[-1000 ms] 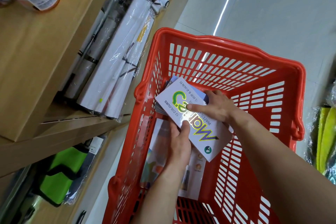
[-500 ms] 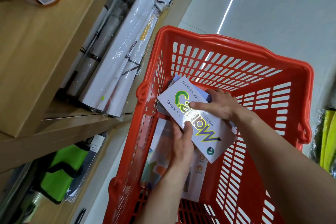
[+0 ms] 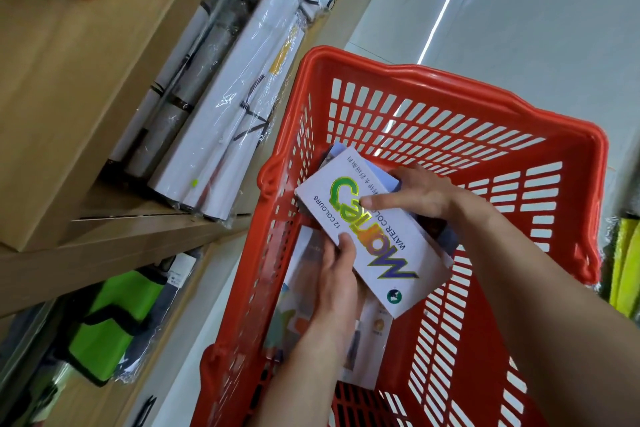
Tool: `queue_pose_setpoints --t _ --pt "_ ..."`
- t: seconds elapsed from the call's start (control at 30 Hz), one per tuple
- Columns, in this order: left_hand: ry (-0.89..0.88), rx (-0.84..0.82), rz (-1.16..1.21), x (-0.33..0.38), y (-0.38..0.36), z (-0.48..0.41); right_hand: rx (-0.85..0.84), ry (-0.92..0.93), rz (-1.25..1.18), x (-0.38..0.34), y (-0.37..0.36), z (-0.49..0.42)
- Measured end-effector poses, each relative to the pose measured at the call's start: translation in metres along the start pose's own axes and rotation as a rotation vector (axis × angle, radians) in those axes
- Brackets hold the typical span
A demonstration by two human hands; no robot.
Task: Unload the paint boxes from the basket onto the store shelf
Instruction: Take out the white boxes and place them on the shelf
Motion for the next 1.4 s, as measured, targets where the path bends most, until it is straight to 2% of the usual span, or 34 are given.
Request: queue_pose_setpoints --t 0.13,0.27,0.37,0.6,0.77,0.93,1.07,1.2,1.4 --pt "0.003 -0.006 0.080 0.002 -0.002 0.007 -0.036 0.103 -0.133 -0.002 -0.007 0.016" --pt "-0.012 0.007 0.084 0.020 -0.004 0.018 0.087 0.147 -0.151 -0.011 -0.014 0.042" --pt "-0.037 0.014 0.001 0.033 0.000 0.029 0.192 0.131 -0.270 -0.013 -0.020 0.068" --pt "-0.153 -0.150 -0.021 0.063 0.016 0.089 0.384 0.234 -0.488 -0.028 -0.043 0.143" --pt "-0.199 -0.177 -0.189 0.081 0.025 0.152 0.313 0.262 -0.783 -0.037 -0.050 0.201" --pt "-0.139 -0.192 -0.171 0.103 0.014 0.220 0.307 0.291 -1.004 -0.065 -0.053 0.261" --pt "-0.185 -0.237 -0.152 0.125 0.001 0.280 0.242 0.395 -1.113 -0.088 -0.050 0.307" --pt "-0.285 -0.194 -0.120 0.148 0.001 0.338 0.161 0.571 -1.099 -0.118 -0.046 0.353" --pt "-0.444 -0.130 -0.057 0.179 0.031 0.438 0.063 0.735 -0.993 -0.175 -0.065 0.420"
Point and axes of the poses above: each hand's wrist, its own z-axis away from the middle knuckle, its own y-axis out of the back of the hand, x = y × z, the point moved 1 cm from there along -z, towards the middle knuckle, and after that the axes turned 6 degrees about -z, right-handed, at the moved point
